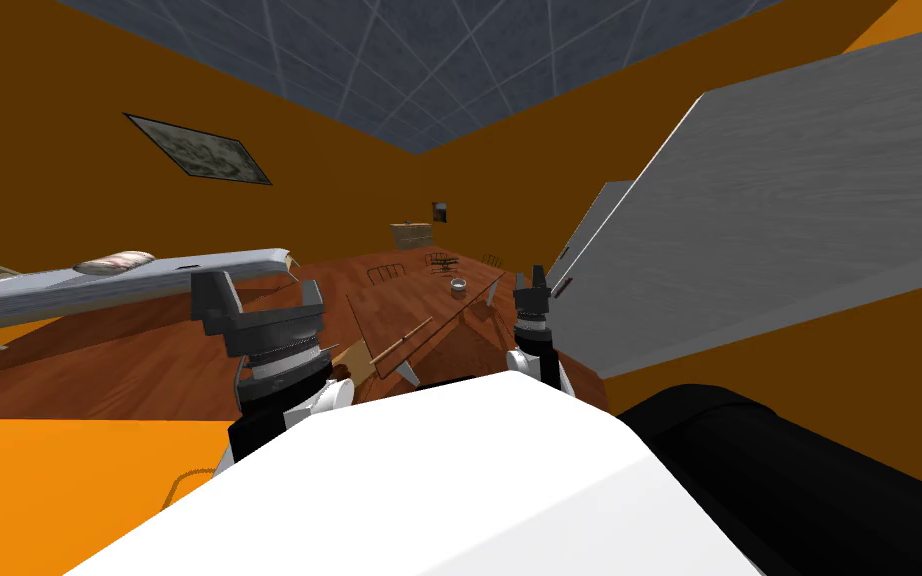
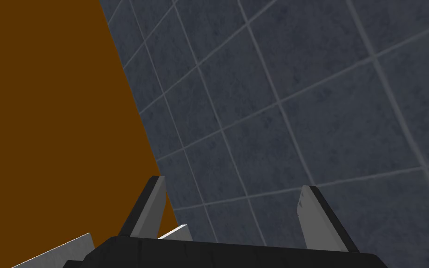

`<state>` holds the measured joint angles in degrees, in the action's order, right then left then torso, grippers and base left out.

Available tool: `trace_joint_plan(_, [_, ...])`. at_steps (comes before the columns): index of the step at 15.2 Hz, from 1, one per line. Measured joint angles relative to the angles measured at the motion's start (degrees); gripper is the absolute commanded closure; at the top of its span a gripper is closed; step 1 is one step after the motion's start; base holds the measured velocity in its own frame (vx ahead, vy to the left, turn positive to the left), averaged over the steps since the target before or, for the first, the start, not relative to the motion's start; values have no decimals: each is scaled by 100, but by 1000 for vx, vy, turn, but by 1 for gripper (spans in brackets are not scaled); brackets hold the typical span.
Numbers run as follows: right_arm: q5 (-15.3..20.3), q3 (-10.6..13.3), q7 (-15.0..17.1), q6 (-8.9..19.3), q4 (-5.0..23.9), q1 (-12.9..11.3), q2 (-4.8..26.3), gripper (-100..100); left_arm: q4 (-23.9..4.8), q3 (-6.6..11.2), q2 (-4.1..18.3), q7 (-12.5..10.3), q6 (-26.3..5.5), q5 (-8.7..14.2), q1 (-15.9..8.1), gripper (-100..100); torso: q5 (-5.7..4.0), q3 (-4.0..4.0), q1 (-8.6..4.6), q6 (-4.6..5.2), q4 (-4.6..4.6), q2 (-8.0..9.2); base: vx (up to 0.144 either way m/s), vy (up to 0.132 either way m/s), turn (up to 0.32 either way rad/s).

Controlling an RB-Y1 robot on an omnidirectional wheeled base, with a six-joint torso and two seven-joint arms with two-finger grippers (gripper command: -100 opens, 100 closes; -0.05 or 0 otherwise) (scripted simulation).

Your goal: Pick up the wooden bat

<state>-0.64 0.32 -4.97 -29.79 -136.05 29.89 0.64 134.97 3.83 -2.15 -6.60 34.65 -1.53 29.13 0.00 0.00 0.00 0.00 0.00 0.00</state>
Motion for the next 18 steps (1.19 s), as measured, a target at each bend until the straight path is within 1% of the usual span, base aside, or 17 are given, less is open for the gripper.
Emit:
trace_joint_plan(2, [0, 0, 0, 0, 0, 0, 0, 0, -43, -2, 190, 0, -41, 0, -16, -100, 0, -1, -1, 0, 0, -1, 3, -12, -15])
trace_joint_plan(6, [0, 0, 0, 0, 0, 0, 0, 0, -154, 42, 596, -32, -226, 28, -71, -100, -1, -2, -5, 1, -1, -3, 5, -19, -18])
trace_joint_plan(7, [0, 0, 0, 0, 0, 0, 0, 0, -187, 66, 707, -40, -326, 38, -128, -100, -1, -2, -7, 1, -1, -4, 12, -35, -46])
trace_joint_plan(10, [0, 0, 0, 0, 0, 0, 0, 0, -414, 148, 1053, -93, -624, 87, -243, -100, -2, -4, -11, 1, -2, -7, 11, -32, -32])
trace_joint_plan(13, [0, 0, 0, 0, 0, 0, 0, 0, -584, 193, 1282, -130, -886, 120, -286, -100, -3, -4, -13, 1, -2, -7, 15, -37, -34])
trace_joint_plan(15, [0, 0, 0, 0, 0, 0, 0, 0, -724, 243, 1426, -164, -1101, 150, -377, -100, -3, -5, -15, 1, -2, -8, 13, -40, -43])
trace_joint_plan(17, [0, 0, 0, 0, 0, 0, 0, 0, -868, 332, 1591, -221, -1355, 204, -472, -100, -3, -5, -14, 1, -2, -8, 12, -39, -43])
trace_joint_plan(18, [0, 0, 0, 0, 0, 0, 0, 0, -989, 365, 1665, -247, -1443, 225, -493, -100, -3, -5, -15, 1, -2, -7, 12, -42, -37])
